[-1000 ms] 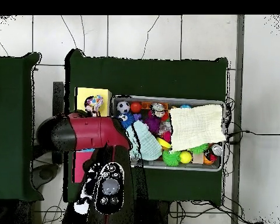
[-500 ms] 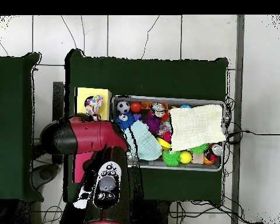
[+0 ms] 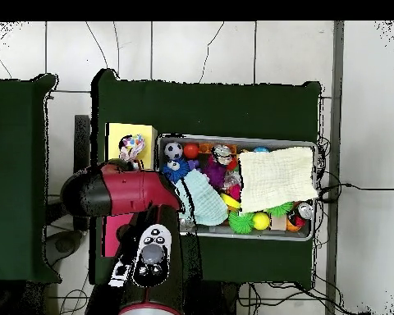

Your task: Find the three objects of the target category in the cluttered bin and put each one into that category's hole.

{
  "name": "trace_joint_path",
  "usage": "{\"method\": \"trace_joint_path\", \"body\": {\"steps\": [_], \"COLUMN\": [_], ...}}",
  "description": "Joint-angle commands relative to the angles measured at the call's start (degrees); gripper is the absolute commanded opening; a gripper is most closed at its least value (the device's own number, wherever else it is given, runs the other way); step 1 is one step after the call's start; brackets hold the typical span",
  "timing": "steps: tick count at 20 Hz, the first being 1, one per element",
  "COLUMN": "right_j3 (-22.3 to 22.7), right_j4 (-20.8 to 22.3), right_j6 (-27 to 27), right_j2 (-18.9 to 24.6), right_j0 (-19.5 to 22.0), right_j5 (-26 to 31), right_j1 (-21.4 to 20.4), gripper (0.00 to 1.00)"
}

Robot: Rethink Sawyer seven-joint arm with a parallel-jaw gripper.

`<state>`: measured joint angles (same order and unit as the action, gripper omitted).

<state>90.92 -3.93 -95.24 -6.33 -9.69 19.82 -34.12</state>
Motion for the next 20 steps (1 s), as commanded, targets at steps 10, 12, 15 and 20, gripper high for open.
{"method": "trace_joint_path", "body": {"steps": [10, 12, 15, 20], "right_j3": [5.3, 5.1, 4.5, 1.2], "right_j4": [-1.8, -2.1, -2.1, -2.9], "right_j6": [-13.1, -12.4, -11.4, -10.8], "right_j2": [1.0, 1.6, 1.8, 1.1], "right_j0": [1.1, 1.7, 2.2, 2.2], "right_j5": [-2.0, -0.7, 1.0, 6.0], "right_j1": [1.6, 1.3, 0.6, 0.6], "gripper": [0.0, 0.0, 0.0, 0.0]}}
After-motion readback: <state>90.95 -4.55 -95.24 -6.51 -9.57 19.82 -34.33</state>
